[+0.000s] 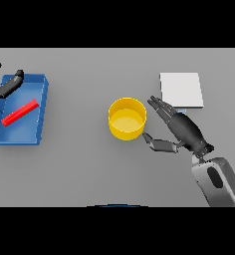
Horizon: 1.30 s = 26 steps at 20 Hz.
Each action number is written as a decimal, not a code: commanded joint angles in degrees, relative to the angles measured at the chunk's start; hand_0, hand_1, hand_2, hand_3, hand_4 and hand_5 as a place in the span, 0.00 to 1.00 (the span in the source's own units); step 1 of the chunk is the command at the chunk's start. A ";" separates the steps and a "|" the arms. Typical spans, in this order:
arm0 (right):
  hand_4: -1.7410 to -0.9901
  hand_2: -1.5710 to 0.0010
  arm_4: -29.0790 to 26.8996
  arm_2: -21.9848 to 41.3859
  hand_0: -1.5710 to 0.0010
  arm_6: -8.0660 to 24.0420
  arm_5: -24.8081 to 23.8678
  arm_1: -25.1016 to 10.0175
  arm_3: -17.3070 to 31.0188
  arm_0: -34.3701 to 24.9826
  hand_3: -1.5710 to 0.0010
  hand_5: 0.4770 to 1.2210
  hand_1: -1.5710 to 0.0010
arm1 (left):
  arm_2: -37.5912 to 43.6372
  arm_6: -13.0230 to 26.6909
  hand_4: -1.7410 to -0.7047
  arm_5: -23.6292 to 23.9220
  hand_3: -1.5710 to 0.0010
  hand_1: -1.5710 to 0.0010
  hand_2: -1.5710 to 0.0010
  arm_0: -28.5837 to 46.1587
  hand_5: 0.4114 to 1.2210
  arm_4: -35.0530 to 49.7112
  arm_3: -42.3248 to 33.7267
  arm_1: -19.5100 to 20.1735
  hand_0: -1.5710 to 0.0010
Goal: Pick up the red beaker and tilt it to pour out 1 green nut into yellow bowl. Pick up the yellow bowl and place it on the metallic measuring scale.
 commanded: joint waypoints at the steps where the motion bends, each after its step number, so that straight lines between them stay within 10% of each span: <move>1: 0.69 1.00 2.46 2.16 1.00 -0.96 1.34 -1.17 0.75 -1.61 1.00 0.30 1.00 | 0.27 0.09 0.99 -0.44 1.00 1.00 1.00 0.00 0.31 0.34 -0.09 0.45 1.00; 12: 0.70 1.00 17.62 17.42 1.00 -9.08 12.59 -6.86 13.69 -20.73 1.00 0.31 1.00 | 0.29 -0.62 0.98 -0.44 1.00 1.00 1.00 0.99 0.34 1.01 -0.31 -0.04 1.00; 26: 0.59 1.00 21.95 24.20 1.00 -7.69 19.24 -1.81 27.15 -31.20 1.00 0.37 1.00 | 1.38 -2.16 0.99 -0.94 1.00 1.00 1.00 2.11 0.34 2.26 -0.96 0.98 1.00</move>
